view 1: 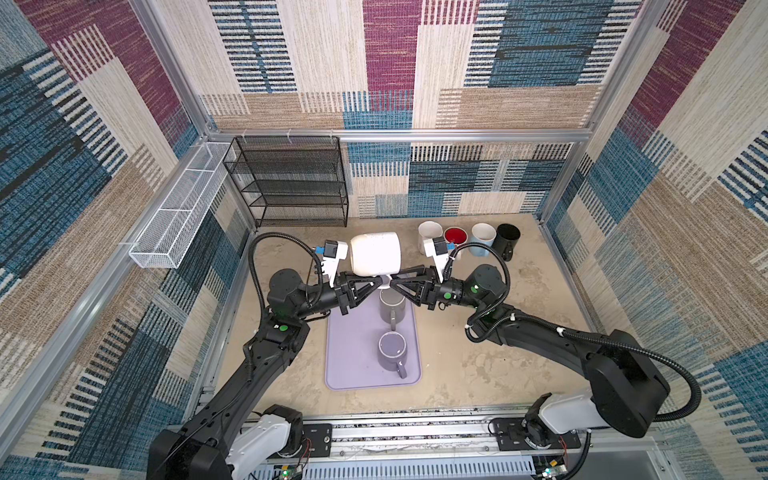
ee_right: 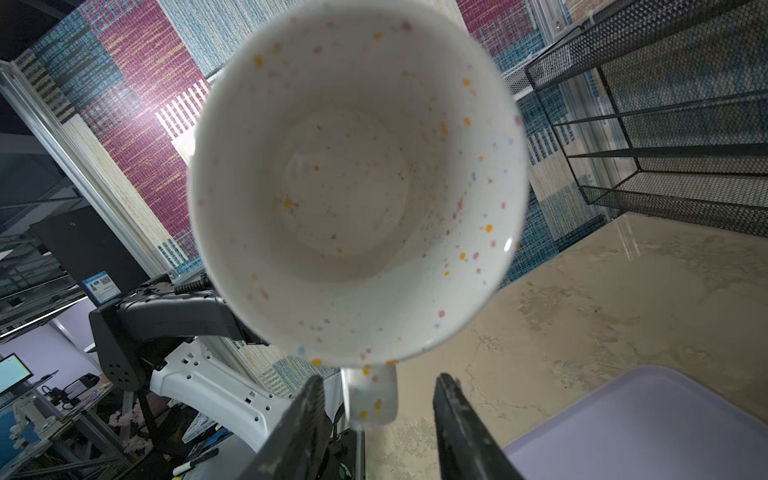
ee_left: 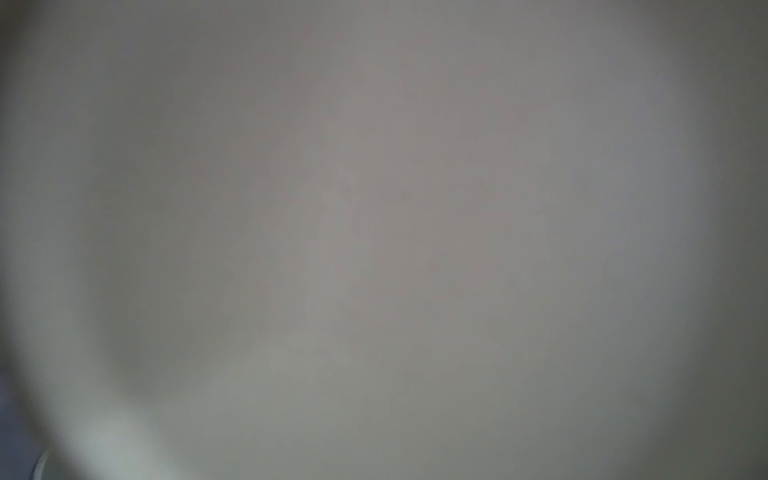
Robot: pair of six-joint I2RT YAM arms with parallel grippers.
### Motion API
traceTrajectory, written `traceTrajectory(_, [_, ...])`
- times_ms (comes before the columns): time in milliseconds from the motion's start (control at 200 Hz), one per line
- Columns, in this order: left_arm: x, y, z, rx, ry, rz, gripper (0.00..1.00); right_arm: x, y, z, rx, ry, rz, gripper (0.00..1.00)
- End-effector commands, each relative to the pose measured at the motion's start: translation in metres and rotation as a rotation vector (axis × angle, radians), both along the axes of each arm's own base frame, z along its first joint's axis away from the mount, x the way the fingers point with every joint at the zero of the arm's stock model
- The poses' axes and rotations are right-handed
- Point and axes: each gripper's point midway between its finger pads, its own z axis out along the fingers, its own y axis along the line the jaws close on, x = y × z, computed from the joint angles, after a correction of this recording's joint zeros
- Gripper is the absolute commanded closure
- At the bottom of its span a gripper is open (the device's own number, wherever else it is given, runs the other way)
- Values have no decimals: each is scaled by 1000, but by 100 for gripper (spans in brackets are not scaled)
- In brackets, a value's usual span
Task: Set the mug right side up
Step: 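Close the right gripper on the speckled cream mug's handle beside the left gripper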
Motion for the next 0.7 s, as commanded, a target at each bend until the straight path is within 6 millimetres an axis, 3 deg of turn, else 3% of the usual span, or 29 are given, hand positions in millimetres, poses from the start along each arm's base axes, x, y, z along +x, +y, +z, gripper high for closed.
traceTrajectory(0, [-11, -1, 25, -45, -132, -35, 100, -7, 0, 19, 56, -41, 28, 56])
traceTrajectory(696, [-17, -10, 19, -24, -122, -88, 100, -14, 12, 30, 75, -60, 67, 67])
